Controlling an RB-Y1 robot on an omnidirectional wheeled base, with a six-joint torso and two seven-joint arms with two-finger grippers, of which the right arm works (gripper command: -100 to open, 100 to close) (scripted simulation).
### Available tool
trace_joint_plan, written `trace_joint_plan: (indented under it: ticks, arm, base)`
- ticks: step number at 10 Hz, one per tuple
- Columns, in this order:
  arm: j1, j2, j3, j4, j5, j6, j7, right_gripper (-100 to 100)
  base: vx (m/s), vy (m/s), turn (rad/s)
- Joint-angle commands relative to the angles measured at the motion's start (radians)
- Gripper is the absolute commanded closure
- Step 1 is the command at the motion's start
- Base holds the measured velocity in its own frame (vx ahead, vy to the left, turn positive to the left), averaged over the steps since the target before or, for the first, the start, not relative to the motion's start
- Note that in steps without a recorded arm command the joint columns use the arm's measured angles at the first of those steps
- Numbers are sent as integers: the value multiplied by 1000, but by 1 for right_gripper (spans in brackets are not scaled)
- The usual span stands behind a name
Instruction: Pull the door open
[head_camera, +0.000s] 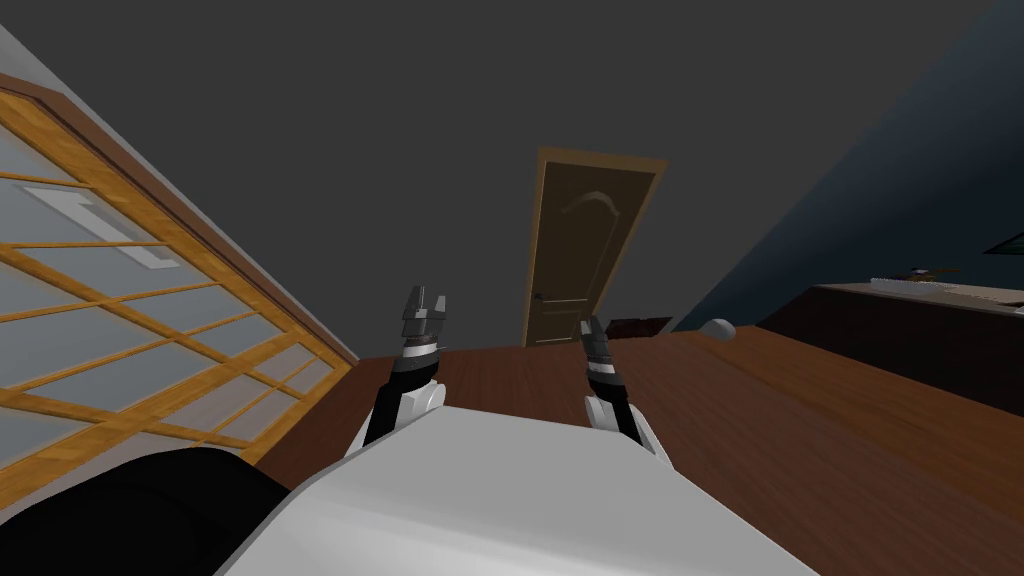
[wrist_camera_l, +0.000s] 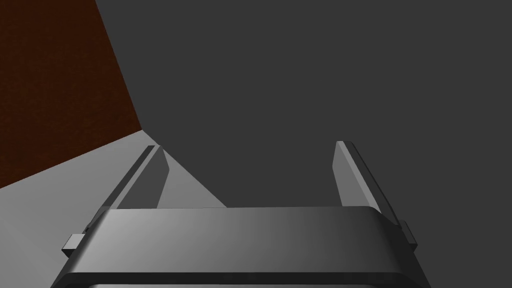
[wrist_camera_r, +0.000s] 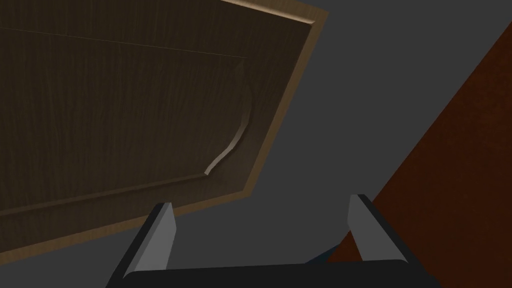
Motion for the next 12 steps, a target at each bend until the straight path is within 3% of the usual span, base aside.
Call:
trace_joint_plan:
  ticks: [1, 5, 9, 10, 12]
  arm:
    - [-20, -9, 0, 50, 8, -11, -16, -100]
    - [-53, -20, -2, 136, 18, -18, -36, -100]
    - [-122, -42, -7, 270, 39, -32, -76, -100]
    - [-122, -42, -7, 285, 39, -32, -76, -100]
    - [-156, -53, -9, 351, 50, -39, -97, -100]
  base:
    - [99, -1, 15]
    - [69, -3, 8]
    - [80, -11, 13]
    - [65, -2, 6]
    - [70, -3, 9]
